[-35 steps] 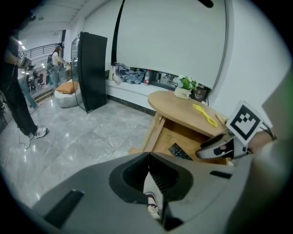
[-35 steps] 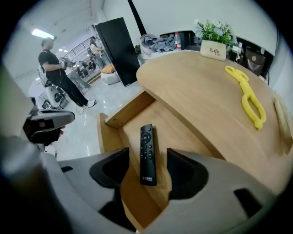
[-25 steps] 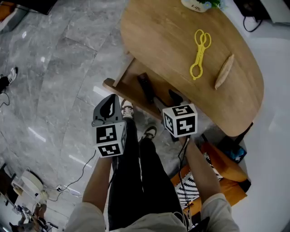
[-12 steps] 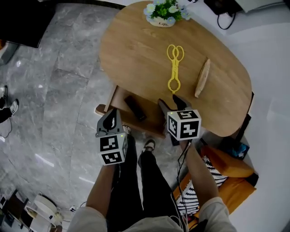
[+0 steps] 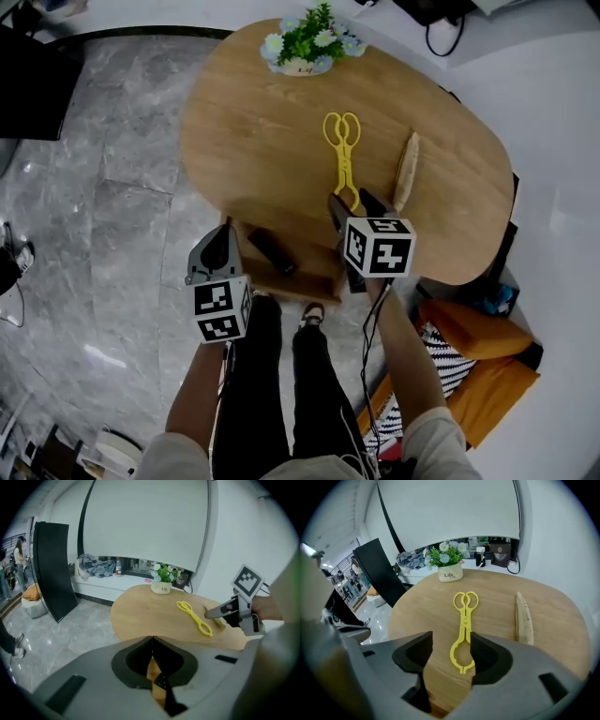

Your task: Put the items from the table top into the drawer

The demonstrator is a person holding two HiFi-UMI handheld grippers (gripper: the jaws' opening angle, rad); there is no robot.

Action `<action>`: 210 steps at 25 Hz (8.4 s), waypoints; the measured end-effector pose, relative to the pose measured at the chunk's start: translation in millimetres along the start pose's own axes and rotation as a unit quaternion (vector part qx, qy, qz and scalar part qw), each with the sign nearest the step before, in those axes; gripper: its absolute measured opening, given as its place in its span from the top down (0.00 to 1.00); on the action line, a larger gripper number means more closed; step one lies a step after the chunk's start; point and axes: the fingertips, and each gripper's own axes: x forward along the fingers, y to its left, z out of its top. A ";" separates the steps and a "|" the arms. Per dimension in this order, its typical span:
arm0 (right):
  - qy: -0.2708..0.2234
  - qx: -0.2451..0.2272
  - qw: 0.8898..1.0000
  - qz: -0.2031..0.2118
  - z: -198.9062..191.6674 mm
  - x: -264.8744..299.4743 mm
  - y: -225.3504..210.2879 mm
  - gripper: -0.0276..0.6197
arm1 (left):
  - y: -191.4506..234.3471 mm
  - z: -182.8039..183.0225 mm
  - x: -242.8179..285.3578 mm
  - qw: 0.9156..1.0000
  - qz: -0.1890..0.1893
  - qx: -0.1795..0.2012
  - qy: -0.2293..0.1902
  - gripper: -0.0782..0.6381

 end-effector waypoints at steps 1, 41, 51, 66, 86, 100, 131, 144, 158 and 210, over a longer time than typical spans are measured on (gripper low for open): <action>0.001 0.004 1.000 -0.004 2.5 5.9 -2.9 0.58 | 2.3 3.2 4.3 1.000 -0.001 0.003 0.001 0.88; 0.059 -0.016 0.996 -0.067 15.0 70.2 -33.6 0.80 | 11.3 0.6 59.1 0.999 -0.017 0.020 0.036 0.88; 0.053 -0.043 0.996 -0.058 9.5 49.9 -25.9 0.80 | 6.6 -9.8 37.5 1.000 -0.005 0.008 0.028 0.88; 0.051 -0.103 0.993 -0.031 -31.9 9.5 5.7 0.80 | -1.4 -59.9 -20.1 0.999 0.025 -0.026 0.014 0.88; 0.071 -0.251 0.964 0.053 -118.4 -30.8 99.7 0.80 | -13.0 -173.7 -103.7 0.989 0.085 -0.124 0.014 0.88; 0.103 -0.324 0.933 0.116 -157.9 -17.2 155.6 0.80 | 25.0 -193.2 -122.5 0.982 0.117 -0.151 0.006 0.88; 0.078 -0.207 0.973 0.072 -128.5 -42.4 55.5 0.69 | -35.7 -129.3 -68.3 0.996 0.045 -0.071 0.020 0.88; 0.028 -0.044 0.999 -0.014 -71.5 -76.3 -76.6 0.70 | -122.3 -44.0 -8.6 0.998 -0.043 0.027 0.034 0.88; 0.007 0.063 0.996 -0.068 -32.9 -37.4 -134.4 0.70 | -134.2 21.3 65.4 0.989 -0.098 0.103 0.039 0.88; 0.024 0.045 0.998 -0.039 -33.2 -40.1 -107.4 0.93 | -100.5 4.8 24.3 0.999 -0.033 0.004 0.017 0.88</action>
